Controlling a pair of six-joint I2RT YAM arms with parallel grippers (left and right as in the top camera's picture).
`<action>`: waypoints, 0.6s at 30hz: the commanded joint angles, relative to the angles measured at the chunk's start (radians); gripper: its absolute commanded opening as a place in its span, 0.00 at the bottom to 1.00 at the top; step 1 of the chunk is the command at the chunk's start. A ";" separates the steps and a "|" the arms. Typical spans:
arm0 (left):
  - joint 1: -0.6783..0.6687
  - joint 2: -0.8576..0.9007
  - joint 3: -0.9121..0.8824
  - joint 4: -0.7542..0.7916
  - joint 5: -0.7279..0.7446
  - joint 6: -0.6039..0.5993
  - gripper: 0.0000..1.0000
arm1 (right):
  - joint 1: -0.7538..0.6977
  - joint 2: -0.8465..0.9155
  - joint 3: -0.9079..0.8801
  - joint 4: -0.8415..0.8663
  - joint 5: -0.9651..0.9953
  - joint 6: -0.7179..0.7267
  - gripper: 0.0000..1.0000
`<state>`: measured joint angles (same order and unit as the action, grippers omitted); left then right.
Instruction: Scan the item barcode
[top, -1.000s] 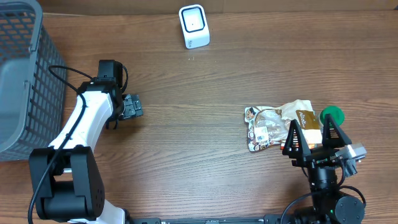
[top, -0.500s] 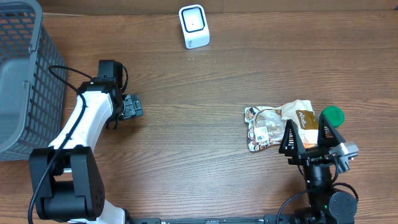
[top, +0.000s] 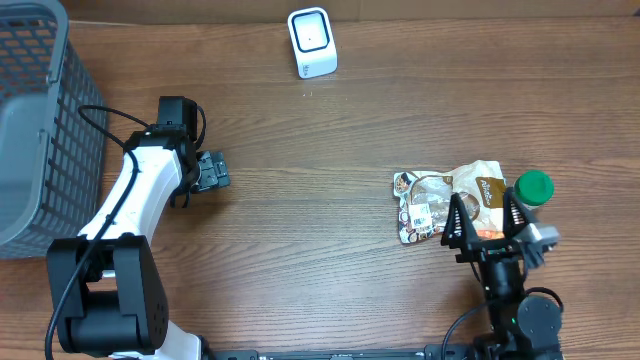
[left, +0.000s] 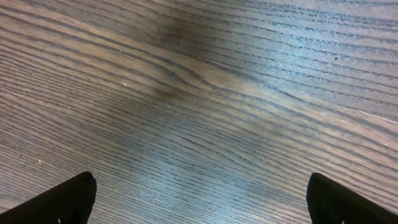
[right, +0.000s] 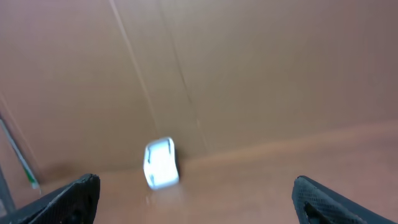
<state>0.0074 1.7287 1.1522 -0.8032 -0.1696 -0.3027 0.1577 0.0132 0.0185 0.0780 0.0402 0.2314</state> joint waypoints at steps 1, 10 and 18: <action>0.003 0.010 0.016 0.000 -0.014 0.019 1.00 | -0.003 -0.010 -0.011 -0.040 -0.033 -0.100 1.00; 0.003 0.010 0.016 0.000 -0.014 0.019 1.00 | -0.003 -0.010 -0.011 -0.162 -0.061 -0.237 1.00; 0.003 0.010 0.016 0.000 -0.014 0.019 1.00 | -0.003 -0.010 -0.011 -0.161 -0.060 -0.243 1.00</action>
<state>0.0074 1.7287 1.1522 -0.8036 -0.1696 -0.3027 0.1577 0.0128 0.0185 -0.0875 -0.0162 0.0036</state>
